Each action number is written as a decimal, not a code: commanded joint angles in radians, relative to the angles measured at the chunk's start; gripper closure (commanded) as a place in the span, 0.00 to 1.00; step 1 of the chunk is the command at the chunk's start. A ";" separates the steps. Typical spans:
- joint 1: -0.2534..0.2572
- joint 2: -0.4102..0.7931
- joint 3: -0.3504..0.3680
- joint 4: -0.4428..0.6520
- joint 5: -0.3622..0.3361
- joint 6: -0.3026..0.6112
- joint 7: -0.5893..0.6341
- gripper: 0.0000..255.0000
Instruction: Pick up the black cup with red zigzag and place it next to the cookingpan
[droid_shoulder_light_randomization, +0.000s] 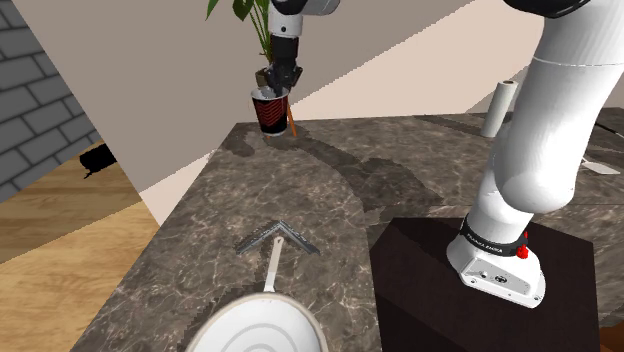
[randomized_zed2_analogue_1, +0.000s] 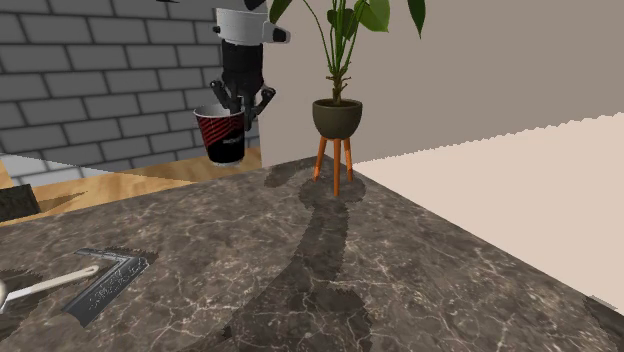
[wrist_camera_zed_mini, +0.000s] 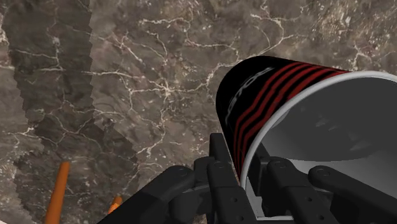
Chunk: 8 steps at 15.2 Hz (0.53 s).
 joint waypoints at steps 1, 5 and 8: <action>0.026 -0.007 0.025 -0.015 -0.009 0.015 0.054 1.00; 0.074 -0.001 0.070 -0.010 -0.026 0.027 0.151 1.00; 0.110 0.014 0.103 0.007 -0.039 0.032 0.223 1.00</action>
